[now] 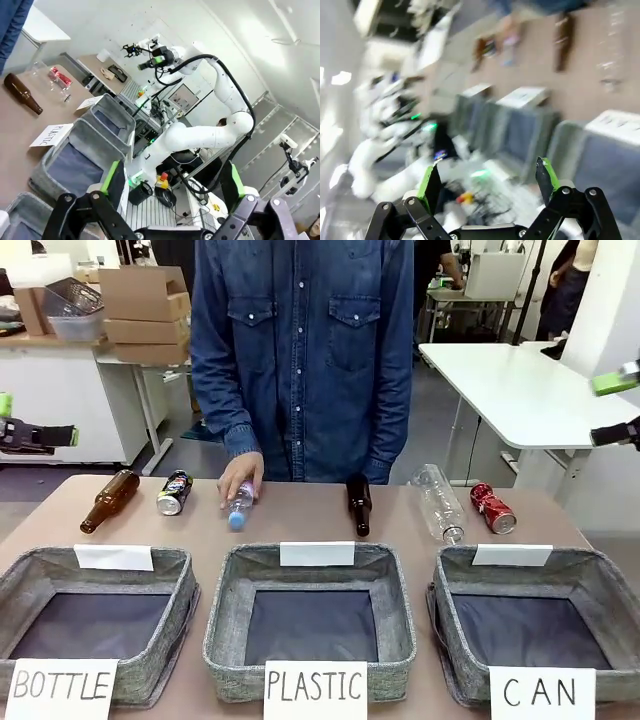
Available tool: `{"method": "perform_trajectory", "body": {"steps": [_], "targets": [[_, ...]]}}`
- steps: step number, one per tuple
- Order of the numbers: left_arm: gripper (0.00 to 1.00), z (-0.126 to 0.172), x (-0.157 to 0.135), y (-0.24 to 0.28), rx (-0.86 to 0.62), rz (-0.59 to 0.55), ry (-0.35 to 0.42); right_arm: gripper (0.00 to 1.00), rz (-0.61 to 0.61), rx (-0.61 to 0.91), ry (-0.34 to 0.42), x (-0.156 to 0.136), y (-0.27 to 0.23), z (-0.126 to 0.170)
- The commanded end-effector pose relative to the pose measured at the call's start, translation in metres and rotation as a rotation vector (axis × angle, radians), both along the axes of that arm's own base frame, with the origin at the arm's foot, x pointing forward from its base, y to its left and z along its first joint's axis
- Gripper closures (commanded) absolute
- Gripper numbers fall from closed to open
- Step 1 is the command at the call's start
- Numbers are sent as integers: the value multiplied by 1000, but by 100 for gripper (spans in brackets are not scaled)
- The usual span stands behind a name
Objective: Sort the can waste into the basket.
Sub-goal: Pick up the can waste from the table and place it in the right Fabric basket.
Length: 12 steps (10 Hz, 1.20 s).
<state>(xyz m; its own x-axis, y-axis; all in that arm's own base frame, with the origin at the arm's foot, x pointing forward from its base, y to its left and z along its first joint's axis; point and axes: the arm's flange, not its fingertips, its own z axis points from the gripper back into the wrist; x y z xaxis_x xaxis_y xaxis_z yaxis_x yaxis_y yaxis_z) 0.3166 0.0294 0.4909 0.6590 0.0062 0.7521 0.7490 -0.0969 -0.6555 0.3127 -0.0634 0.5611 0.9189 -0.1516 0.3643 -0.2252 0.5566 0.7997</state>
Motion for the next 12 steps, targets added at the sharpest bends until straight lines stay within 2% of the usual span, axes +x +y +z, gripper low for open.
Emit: {"method": "perform_trajectory", "body": {"steps": [1, 2, 3, 4, 5, 6, 7, 8, 9, 10, 11, 12], "targets": [[0, -1, -1, 0, -15, -12, -26, 0, -455, -600, 105, 21, 15, -16], [0, -1, -1, 0, -15, -12, -26, 0, -486, -614, 158, 24, 10, -20], [0, -1, -1, 0, -15, -12, -26, 0, -499, -614, 165, 25, 3, -22], [0, -1, -1, 0, -15, -12, -26, 0, -534, -584, 142, 20, -7, -20], [0, -1, -1, 0, -15, -12, -26, 0, -486, -433, 109, 7, -15, -11], [0, -1, -1, 0, -15, -12, -26, 0, -414, -511, -13, 30, -9, -16], [0, -1, -1, 0, -15, -12, -26, 0, -414, -511, -13, 30, -9, -16], [0, -1, -1, 0, -15, -12, -26, 0, -471, -532, 38, 22, -19, -18], [0, -1, -1, 0, -15, -12, -26, 0, -390, -645, 29, 45, -13, -24], [0, -1, -1, 0, -15, -12, -26, 0, -435, -715, 62, 84, -7, -33], [0, -1, -1, 0, -15, -12, -26, 0, -328, -775, 46, 129, 2, -51], [0, -1, -1, 0, -15, -12, -26, 0, -280, -834, 102, 178, 12, -81]]}}
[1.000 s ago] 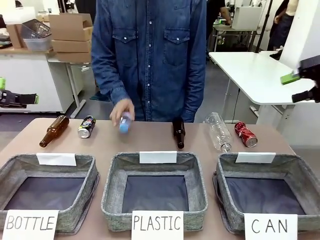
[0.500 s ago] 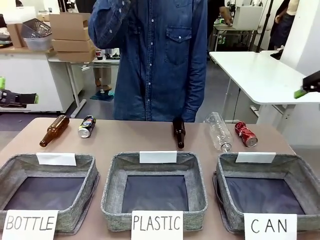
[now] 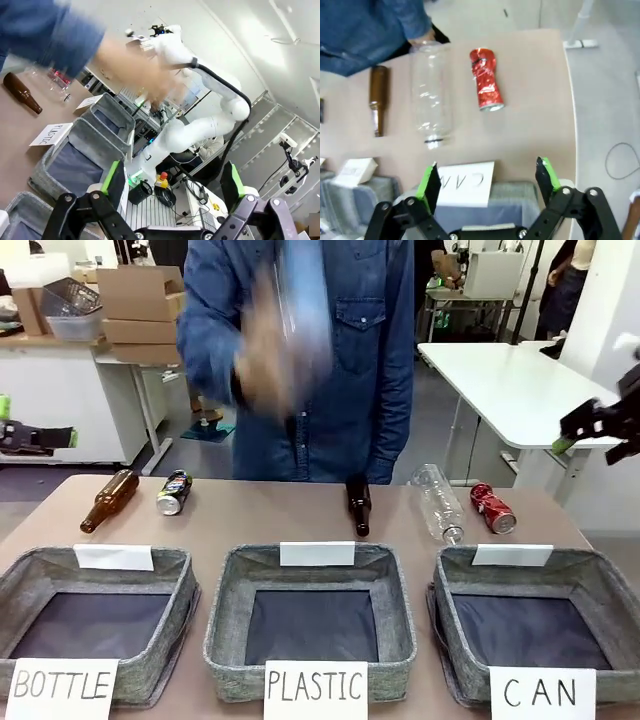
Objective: Sort the can waste into the basket.
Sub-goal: Pick up the can waste from the table and place it in the right Fabric basket.
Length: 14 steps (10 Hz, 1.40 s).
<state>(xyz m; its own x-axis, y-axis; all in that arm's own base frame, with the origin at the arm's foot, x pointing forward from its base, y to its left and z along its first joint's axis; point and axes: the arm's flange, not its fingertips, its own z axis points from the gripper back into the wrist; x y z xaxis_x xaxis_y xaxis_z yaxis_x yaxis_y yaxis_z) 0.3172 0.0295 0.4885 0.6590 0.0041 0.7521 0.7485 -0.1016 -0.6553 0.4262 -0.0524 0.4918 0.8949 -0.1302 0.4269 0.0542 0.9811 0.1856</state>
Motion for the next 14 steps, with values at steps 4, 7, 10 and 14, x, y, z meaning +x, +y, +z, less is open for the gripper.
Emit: {"method": "perform_trajectory", "body": {"steps": [4, 7, 10, 14], "targets": [[0, 2, -1, 0, -13, -7, -26, 0, 13, -125, 165, 171, 16, -133], [0, 2, -1, 0, -13, -7, -26, 0, 54, -139, 195, 193, 28, -181], [0, 2, -1, 0, -13, -7, -26, 0, 74, -139, 246, 196, 33, -192], [0, 2, -1, 0, -13, -7, -26, 0, 88, -137, 251, 195, 37, -192]]}}
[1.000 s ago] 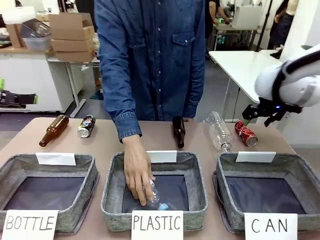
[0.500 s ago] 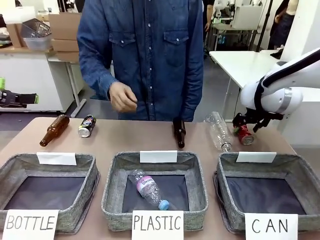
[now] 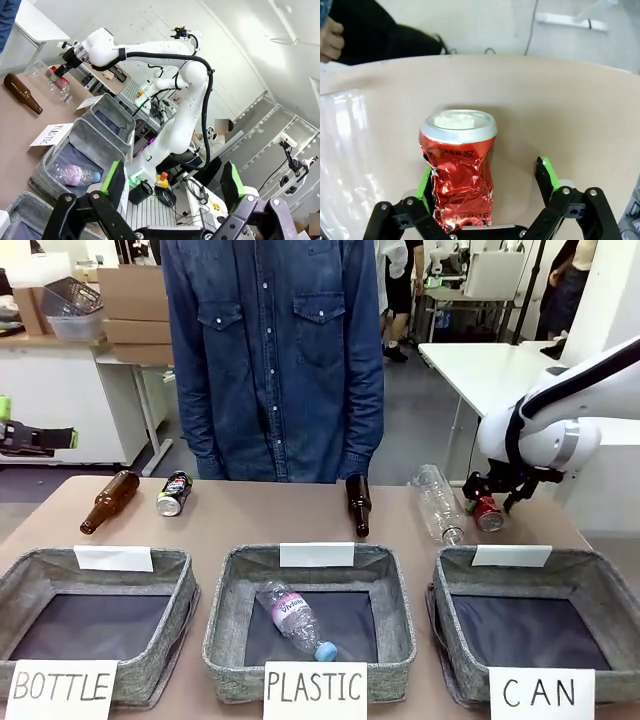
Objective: Sort the can waste into the basket.
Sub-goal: Pick up the can waste from the table and place it in the right Fabric basket.
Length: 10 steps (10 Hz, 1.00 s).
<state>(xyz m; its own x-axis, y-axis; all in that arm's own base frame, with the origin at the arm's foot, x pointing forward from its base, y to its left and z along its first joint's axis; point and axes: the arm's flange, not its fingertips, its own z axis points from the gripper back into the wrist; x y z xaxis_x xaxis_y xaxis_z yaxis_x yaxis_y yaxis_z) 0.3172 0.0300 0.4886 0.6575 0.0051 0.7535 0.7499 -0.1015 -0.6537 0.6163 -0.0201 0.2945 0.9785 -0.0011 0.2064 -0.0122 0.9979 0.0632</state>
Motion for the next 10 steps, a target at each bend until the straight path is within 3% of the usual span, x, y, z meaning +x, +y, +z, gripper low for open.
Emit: {"method": "perform_trajectory", "body": {"steps": [1, 2, 3, 4, 8, 10], "targets": [[0, 2, -1, -1, -12, -8, -24, 0, -4, -19, 2, 5, 5, 7], [0, 2, -1, -1, -12, -8, -24, 41, 4, -25, 2, 4, 4, 9], [0, 2, -1, -1, -12, -8, -24, 59, -6, -10, -1, 4, 4, 9], [0, 2, -1, -1, -12, -8, -24, 99, -4, -7, 3, 4, 5, 9], [0, 2, -1, -1, -12, -8, -24, 96, -2, -25, 9, 3, 7, 9], [0, 2, -1, -1, -12, -8, -24, 100, -7, -15, 4, 3, 9, 8]]}}
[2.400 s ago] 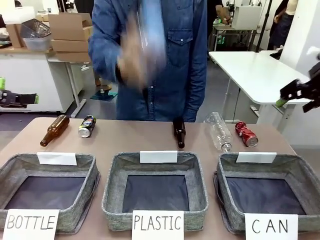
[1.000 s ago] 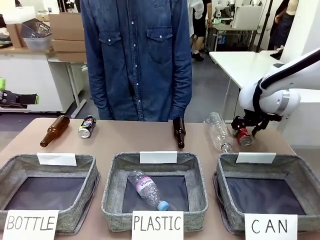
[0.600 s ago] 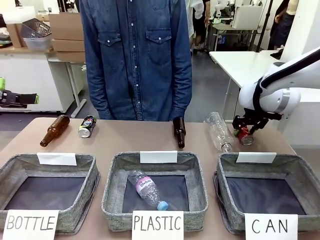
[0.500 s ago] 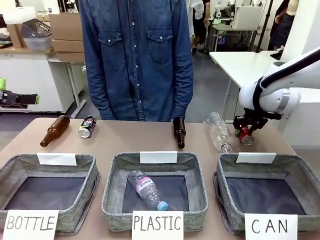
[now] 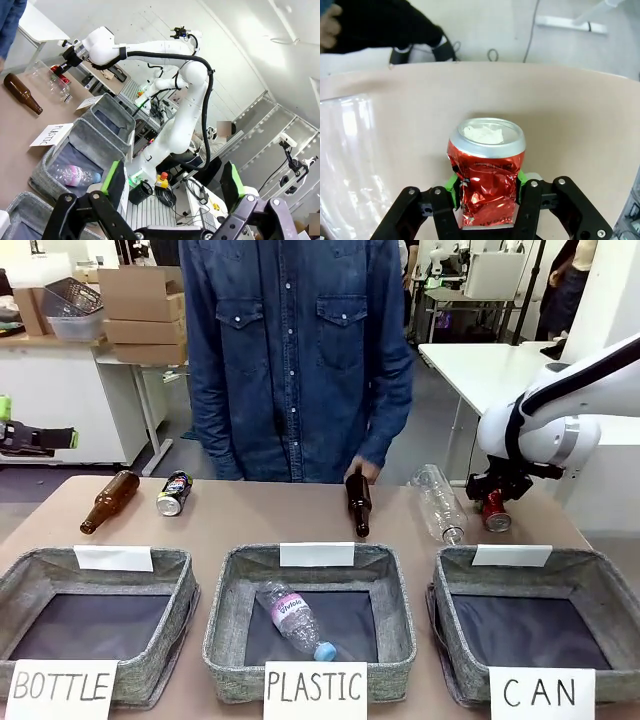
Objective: Sort the can waste into the basket.
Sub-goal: Pick up the can waste from the table and place it in the right Fabric basket.
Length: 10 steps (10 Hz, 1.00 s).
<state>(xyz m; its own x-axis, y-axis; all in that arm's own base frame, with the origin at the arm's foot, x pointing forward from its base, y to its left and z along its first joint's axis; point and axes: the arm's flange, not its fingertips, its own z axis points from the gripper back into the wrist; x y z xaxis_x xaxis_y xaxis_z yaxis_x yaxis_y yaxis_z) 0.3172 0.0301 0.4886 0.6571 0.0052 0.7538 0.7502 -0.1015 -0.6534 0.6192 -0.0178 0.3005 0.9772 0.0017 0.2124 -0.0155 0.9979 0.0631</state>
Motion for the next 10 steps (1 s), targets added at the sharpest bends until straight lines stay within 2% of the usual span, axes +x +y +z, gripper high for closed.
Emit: {"method": "perform_trajectory", "body": {"steps": [1, 3, 4, 5, 6, 7, 8, 9, 10], "targets": [[0, 2, -1, -1, -12, -8, -24, 100, -20, -16, -3, -1, 6, 2], [0, 2, -1, -1, -12, -8, -24, 100, -19, -1, -18, -3, 2, 13], [0, 2, -1, -1, -12, -8, -24, 100, -33, 13, -24, -11, -6, 35], [0, 2, -1, -1, -12, -8, -24, 100, -42, 34, 0, -34, -28, 82], [0, 2, -1, -1, -12, -8, -24, 100, -42, 90, 92, -69, -43, 132], [0, 2, -1, -1, -12, -8, -24, 100, 22, 127, 81, -111, -47, 176], [0, 2, -1, -1, -12, -8, -24, 100, 76, 129, 60, -157, -51, 208], [0, 2, -1, -1, -12, -8, -24, 100, 186, 159, 10, -208, -53, 227], [0, 2, -1, -1, -12, -8, -24, 100, 291, 193, -22, -251, -54, 231]]}}
